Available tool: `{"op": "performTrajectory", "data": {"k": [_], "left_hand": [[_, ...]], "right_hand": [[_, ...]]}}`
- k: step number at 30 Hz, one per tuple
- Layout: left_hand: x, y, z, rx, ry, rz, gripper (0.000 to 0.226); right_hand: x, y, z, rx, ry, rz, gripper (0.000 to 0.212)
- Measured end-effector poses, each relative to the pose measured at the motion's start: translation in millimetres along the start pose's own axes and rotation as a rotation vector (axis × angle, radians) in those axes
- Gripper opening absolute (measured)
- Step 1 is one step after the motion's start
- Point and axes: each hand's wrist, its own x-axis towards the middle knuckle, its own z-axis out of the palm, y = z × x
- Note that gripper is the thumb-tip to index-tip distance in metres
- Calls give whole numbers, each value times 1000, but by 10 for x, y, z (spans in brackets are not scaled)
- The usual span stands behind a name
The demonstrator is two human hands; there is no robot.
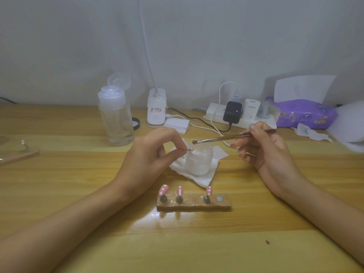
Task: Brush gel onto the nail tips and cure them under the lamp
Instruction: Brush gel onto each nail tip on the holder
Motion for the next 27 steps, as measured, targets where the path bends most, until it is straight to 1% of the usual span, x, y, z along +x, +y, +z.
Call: {"op": "performTrajectory", "data": {"k": [3,7,11,15,19,23,27], "left_hand": [[-2,-1,-1,1,1,-1,3],[4,-2,15,-8,-6,-5,5],[2,-4,21,-43,-2,-20,6],[6,7,29,-42,1,-20,5],[1,16,24,-49,0,-23,4],[0,16,18,-47,-3,-26,9],[2,22,15,-40,-4,-25,10]], "right_hand": [[-7,3,13,-30,-35,-6,21],[2,5,-3,-8,-1,0,20],[-10,3,17,-37,-41,-11,22],[-2,10,-7,-14,4,-10,20],[-16,5,15,-36,-47,-28,21],[-2,10,-17,-14,5,-14,20],[-4,11,11,-50,-42,-42,22]]}}
